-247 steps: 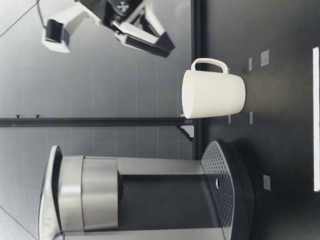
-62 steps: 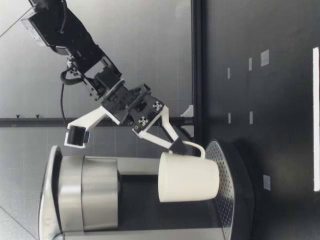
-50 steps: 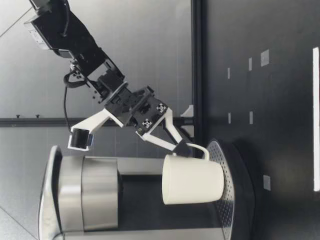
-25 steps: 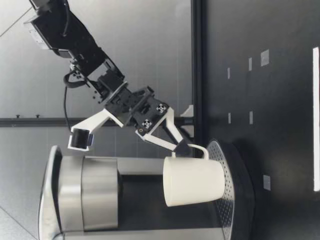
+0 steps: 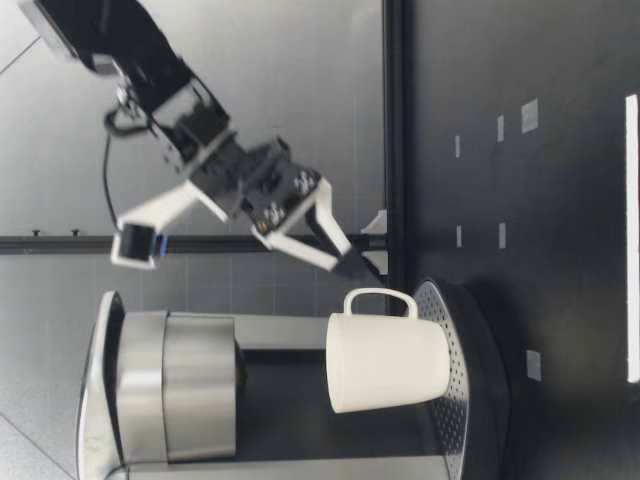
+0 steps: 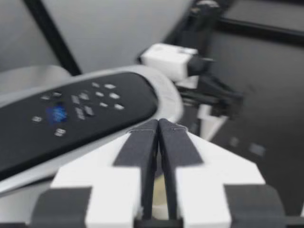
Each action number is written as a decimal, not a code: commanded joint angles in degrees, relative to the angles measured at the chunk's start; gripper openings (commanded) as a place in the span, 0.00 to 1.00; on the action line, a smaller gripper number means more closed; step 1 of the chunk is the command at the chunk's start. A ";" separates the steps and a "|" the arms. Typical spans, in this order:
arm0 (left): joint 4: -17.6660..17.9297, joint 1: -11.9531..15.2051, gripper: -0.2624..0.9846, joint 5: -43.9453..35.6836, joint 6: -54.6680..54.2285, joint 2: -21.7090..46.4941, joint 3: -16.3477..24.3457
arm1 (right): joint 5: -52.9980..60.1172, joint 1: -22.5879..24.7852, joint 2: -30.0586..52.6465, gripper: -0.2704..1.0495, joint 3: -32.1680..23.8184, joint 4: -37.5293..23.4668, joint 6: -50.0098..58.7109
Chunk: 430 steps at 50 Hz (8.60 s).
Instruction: Place the coffee capsule inside the capsule container, then place the cup onto the center of the cup tray.
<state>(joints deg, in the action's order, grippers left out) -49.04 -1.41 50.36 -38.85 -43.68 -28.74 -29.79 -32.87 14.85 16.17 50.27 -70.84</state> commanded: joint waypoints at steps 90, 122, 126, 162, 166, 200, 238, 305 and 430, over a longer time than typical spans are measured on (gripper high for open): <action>40.43 32.96 0.30 5.45 39.37 29.09 21.53 | 4.92 0.09 -16.00 0.67 16.08 7.21 -0.62; 44.03 32.96 0.30 5.71 39.64 30.85 15.47 | 5.01 0.09 -15.56 0.67 16.00 7.21 -0.62; 44.21 32.96 0.30 5.71 39.55 30.67 15.03 | 5.10 0.00 -15.47 0.67 15.91 7.21 -0.62; 44.56 31.64 0.30 5.36 41.48 26.72 23.55 | 5.19 0.09 -15.73 0.67 15.12 7.21 -0.44; 44.56 30.76 0.30 5.36 41.40 27.60 23.99 | 5.19 0.09 -15.64 0.67 14.94 7.21 -0.35; 42.54 30.50 0.30 5.62 41.75 30.76 25.84 | 4.31 0.09 -15.64 0.67 15.21 7.47 -0.35; 41.48 30.50 0.30 9.40 40.69 32.34 22.06 | 3.78 0.09 -15.29 0.67 15.47 7.47 -0.44; 43.07 13.18 0.30 -41.22 38.50 11.07 -3.78 | 5.54 8.17 -33.66 0.57 22.59 22.15 -1.93; 43.42 6.59 0.30 -80.24 33.93 13.62 -22.85 | 37.97 32.78 -47.90 0.57 29.79 26.63 -2.81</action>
<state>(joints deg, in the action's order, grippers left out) -5.71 5.27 -28.56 -4.75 -29.53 -52.12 7.91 -0.35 -32.34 46.93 76.99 -73.74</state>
